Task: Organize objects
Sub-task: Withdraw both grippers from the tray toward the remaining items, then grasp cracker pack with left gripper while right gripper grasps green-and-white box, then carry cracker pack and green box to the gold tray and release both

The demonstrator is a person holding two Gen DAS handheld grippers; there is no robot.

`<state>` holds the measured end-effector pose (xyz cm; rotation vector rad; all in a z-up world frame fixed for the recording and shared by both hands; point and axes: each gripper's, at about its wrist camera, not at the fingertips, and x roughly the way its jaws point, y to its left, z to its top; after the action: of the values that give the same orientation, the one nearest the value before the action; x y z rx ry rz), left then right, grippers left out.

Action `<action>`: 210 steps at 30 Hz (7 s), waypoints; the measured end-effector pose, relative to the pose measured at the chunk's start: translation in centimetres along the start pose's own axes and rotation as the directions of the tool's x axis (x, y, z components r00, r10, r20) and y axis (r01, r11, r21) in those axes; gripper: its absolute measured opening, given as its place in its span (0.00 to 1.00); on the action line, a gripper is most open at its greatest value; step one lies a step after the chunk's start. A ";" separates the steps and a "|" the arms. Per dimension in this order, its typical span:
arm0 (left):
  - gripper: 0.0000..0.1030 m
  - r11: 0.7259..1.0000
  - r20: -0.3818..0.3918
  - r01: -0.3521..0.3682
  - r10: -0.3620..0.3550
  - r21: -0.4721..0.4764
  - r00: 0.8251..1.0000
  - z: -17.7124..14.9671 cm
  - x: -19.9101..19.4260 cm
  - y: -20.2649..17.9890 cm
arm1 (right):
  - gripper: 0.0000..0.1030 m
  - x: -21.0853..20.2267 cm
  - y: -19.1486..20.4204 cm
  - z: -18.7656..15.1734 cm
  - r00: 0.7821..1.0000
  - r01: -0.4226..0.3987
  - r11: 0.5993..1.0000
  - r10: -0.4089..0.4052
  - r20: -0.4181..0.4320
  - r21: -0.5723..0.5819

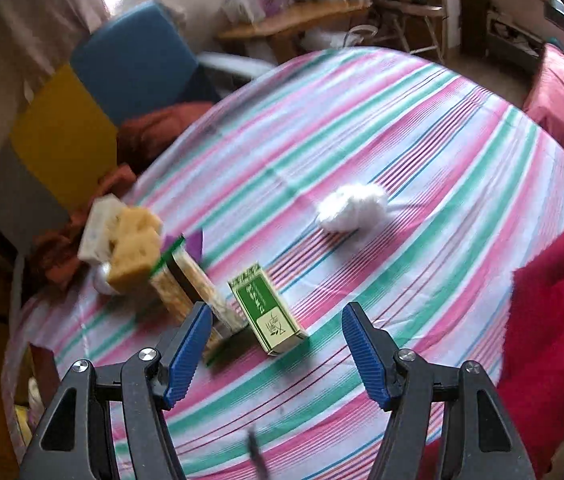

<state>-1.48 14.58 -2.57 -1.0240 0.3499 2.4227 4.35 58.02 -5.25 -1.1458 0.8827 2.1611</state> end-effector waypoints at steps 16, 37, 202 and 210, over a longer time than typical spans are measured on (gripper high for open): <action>0.92 0.998 -0.047 0.050 -0.048 0.046 0.998 1.5 2.5 -2.9 | 0.67 6.9 -0.2 0.5 0.984 0.010 0.999 -0.004 -0.179 0.032; 0.91 0.972 -0.134 0.214 -0.200 0.098 0.971 7.0 8.9 -12.2 | 0.33 5.9 -1.6 0.1 0.992 0.034 0.999 -0.028 -0.125 0.040; 0.71 0.882 0.029 -0.136 0.167 -0.452 0.986 -5.7 -4.2 15.9 | 0.42 -1.8 33.0 -27.2 0.806 -0.592 0.515 0.351 -0.477 -0.621; 0.76 0.892 0.079 -0.174 0.227 -0.417 0.971 -5.2 -6.0 15.0 | 0.46 -3.9 32.9 -27.4 0.874 -0.481 0.506 0.338 -0.348 -0.716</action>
<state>-2.59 -2.28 -1.06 -1.0365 -0.1108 2.8080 -3.06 15.72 -3.82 -1.6673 0.1960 3.0542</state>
